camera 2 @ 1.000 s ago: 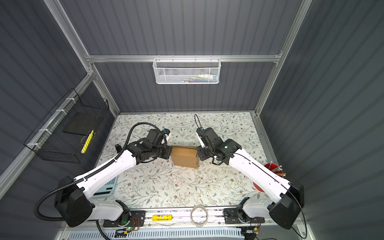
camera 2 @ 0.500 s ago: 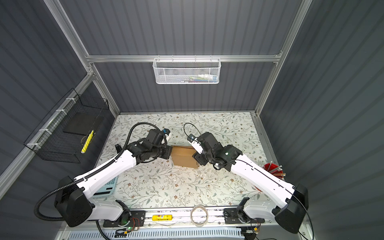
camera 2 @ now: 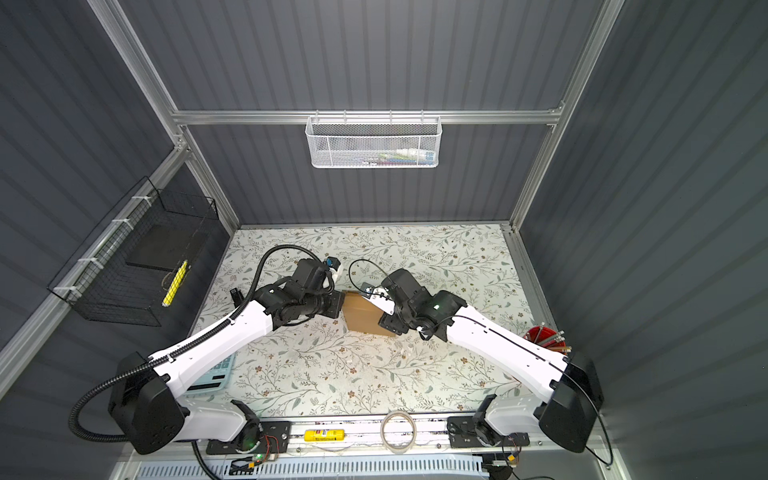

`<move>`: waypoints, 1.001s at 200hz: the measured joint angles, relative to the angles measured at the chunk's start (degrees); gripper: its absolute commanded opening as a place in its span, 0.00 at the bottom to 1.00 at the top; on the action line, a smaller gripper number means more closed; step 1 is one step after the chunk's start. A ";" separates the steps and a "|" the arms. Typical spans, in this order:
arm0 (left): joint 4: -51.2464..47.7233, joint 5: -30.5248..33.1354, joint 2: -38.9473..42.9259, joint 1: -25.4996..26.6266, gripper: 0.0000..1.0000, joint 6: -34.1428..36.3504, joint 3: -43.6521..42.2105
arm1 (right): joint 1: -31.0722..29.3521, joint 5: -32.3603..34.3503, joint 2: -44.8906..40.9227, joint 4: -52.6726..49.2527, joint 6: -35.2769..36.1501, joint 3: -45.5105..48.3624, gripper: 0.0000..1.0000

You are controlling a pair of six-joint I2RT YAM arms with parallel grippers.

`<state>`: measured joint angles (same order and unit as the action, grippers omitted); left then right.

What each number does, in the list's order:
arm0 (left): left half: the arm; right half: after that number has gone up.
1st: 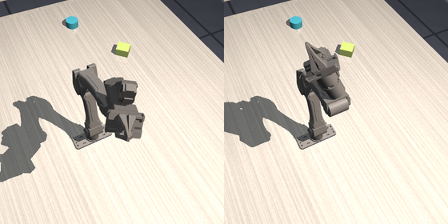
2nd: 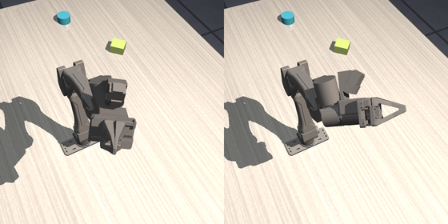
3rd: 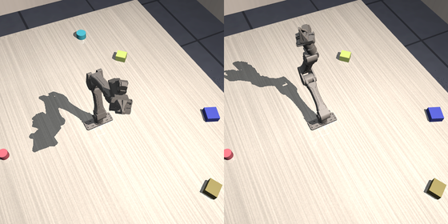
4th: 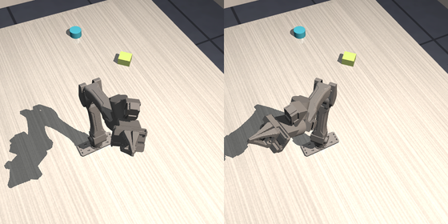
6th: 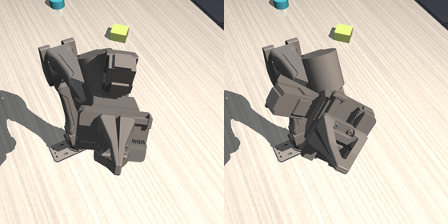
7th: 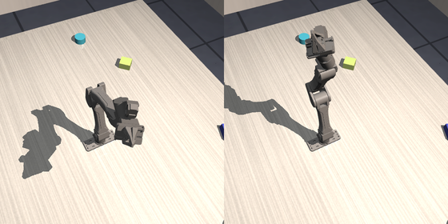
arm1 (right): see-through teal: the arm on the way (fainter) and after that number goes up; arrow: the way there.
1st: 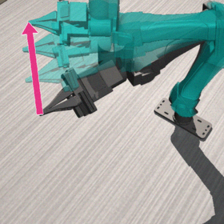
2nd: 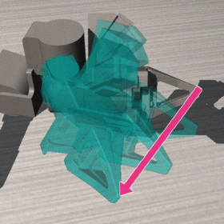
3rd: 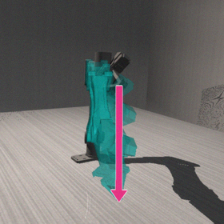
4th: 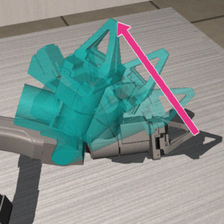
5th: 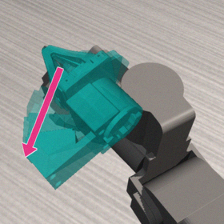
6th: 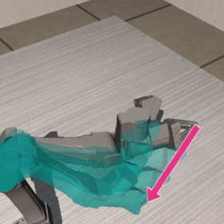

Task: Fold the paper box

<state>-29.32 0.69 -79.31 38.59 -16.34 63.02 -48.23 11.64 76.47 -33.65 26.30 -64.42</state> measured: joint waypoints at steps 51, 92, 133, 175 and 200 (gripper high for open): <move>1.18 0.02 0.74 0.00 0.00 -0.63 -1.22 | -0.33 3.43 2.71 1.70 2.51 -1.38 0.77; 1.64 0.26 1.49 0.00 0.00 -0.79 -2.05 | -1.09 5.35 2.99 2.93 4.22 -1.68 0.77; 1.86 0.24 1.49 0.00 0.00 -0.81 -2.10 | -1.33 5.75 1.84 3.50 5.42 -1.68 0.77; 2.08 0.26 1.53 0.00 0.00 -0.81 -2.25 | -1.44 5.14 -2.69 3.28 6.95 -1.31 0.82; 2.14 0.26 1.62 0.00 0.00 -0.81 -2.38 | -1.42 5.16 -3.98 3.82 7.91 0.17 0.84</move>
<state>-27.18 0.95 -77.69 38.59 -17.15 60.64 -49.65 16.80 72.49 -29.82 34.22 -64.25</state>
